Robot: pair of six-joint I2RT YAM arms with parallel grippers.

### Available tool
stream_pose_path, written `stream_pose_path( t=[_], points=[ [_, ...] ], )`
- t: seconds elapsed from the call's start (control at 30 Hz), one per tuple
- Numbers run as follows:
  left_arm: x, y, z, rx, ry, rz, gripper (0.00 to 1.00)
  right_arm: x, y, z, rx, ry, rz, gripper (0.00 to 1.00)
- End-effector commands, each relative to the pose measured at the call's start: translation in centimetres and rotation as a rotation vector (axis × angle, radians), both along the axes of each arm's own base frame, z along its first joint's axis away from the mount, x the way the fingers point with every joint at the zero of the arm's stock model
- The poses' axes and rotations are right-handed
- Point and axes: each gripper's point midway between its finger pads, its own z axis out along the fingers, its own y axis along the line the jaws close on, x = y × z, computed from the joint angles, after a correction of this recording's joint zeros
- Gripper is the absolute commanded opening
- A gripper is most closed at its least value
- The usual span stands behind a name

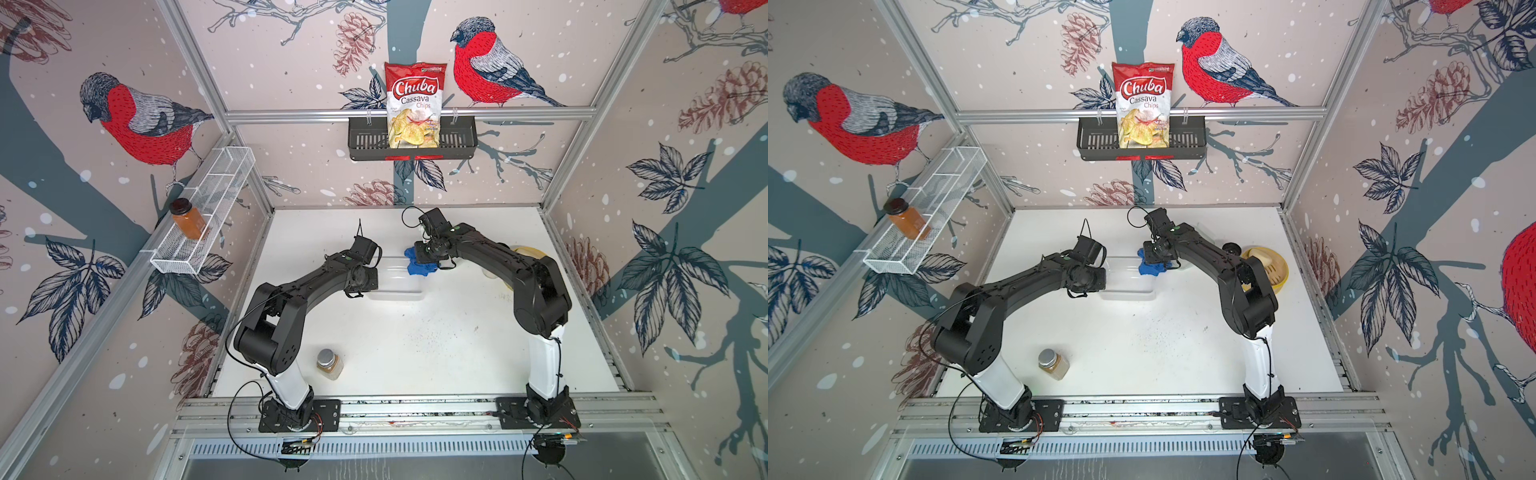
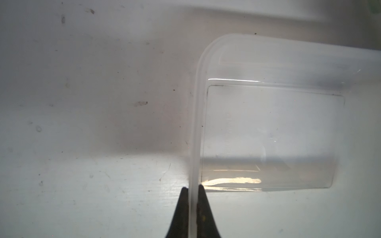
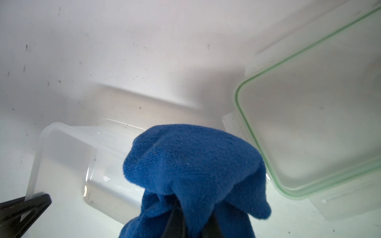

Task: Wipe the insides of the lunch boxes
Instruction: Wipe the dirt inside the lunch box.

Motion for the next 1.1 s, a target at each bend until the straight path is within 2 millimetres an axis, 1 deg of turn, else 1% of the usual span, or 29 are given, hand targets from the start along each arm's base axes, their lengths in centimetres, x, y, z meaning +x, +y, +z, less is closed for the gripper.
stream_pose_path(
  t=[0.0,0.1,0.2,0.3,0.5,0.6,0.7,0.8,0.87,0.93,0.97,1.07],
  points=[
    [-0.5,0.4,-0.3,0.013,0.023,0.009,0.00,-0.7,0.4,1.4,0.029,-0.013,0.030,0.00],
    [-0.4,0.4,-0.2,0.013,0.021,0.011,0.00,-2.2,0.8,0.6,0.011,0.013,0.048,0.00],
    [-0.4,0.3,-0.1,0.011,0.018,0.011,0.00,-4.8,1.4,-1.5,-0.007,0.053,0.072,0.00],
    [-0.3,0.3,0.0,0.011,0.015,0.012,0.00,-7.5,1.5,-2.7,-0.012,0.079,0.081,0.00],
    [-0.2,0.3,0.1,0.009,0.009,0.013,0.00,-11.6,0.1,-2.6,0.020,0.087,0.047,0.00],
    [-0.4,0.4,-0.1,0.010,0.011,0.015,0.00,-12.9,-0.9,-2.3,0.039,0.078,0.024,0.00],
    [-0.4,0.3,-0.3,0.007,0.015,0.014,0.00,-13.3,-1.4,-1.5,0.076,0.068,0.003,0.00],
    [-0.4,0.2,-0.2,-0.001,0.012,0.011,0.00,-12.6,-1.3,0.3,0.087,0.026,-0.004,0.00],
    [-0.5,0.2,-0.1,-0.001,0.012,0.011,0.00,-11.7,0.0,2.4,0.113,-0.021,0.024,0.00],
    [-0.5,0.3,-0.1,0.000,0.011,0.010,0.00,-11.2,2.2,4.1,0.122,-0.059,0.066,0.00],
    [-0.5,0.3,0.0,0.001,0.012,0.012,0.00,-11.0,3.3,4.6,0.121,-0.072,0.086,0.00],
    [-0.5,0.3,0.1,0.000,0.009,0.014,0.00,-10.8,6.8,4.0,0.103,-0.065,0.144,0.00]
  ],
)
